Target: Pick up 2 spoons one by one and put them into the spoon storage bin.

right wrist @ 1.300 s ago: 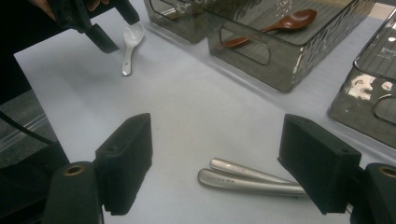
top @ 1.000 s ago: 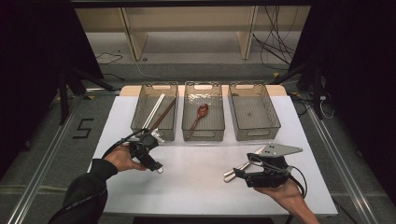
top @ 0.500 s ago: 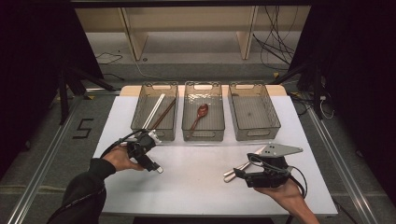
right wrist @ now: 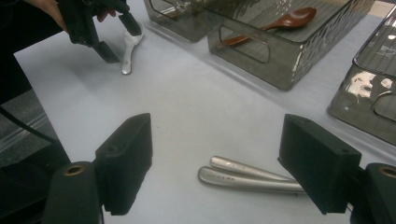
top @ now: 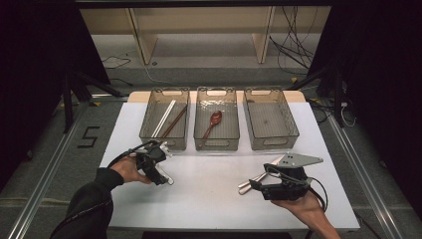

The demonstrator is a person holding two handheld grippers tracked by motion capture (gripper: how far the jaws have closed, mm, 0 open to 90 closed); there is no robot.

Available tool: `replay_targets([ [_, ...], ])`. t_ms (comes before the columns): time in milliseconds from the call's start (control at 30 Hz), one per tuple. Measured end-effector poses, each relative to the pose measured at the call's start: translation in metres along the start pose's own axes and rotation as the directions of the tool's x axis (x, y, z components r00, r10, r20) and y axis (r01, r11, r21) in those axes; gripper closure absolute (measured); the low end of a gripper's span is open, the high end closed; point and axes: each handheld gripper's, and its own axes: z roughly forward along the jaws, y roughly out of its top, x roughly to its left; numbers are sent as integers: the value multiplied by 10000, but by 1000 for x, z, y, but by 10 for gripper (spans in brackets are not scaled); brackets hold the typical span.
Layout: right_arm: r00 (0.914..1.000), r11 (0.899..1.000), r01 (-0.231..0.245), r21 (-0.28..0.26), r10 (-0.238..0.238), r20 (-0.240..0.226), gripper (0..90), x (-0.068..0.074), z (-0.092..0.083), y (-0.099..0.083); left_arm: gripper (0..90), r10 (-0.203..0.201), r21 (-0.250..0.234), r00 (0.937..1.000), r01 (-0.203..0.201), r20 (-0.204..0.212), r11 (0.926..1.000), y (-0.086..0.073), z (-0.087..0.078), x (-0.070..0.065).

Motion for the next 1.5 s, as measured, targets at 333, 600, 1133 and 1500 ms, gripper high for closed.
replay_targets([
  [333, 10000, 10000, -13, 15, 13, 11, 266, 0, 0, 0, 172, 451, 287, 9989, -447, -113, 9986, 1, 4, 3],
  [600, 10000, 10000, -41, 32, 41, 22, 267, 0, 1, 0, 179, 682, 301, 9974, -675, -226, 9973, 2, 4, 4],
  [1133, 10000, 10000, -64, 47, 63, 22, 268, 0, 1, -1, 282, 1053, 554, 9942, -1039, -230, 9930, 6, 10, 6],
  [1500, 10000, 10000, -58, 58, 57, 46, 268, 0, 1, -1, 570, 941, 281, 9908, -918, -968, 9954, 9, 7, 8],
])
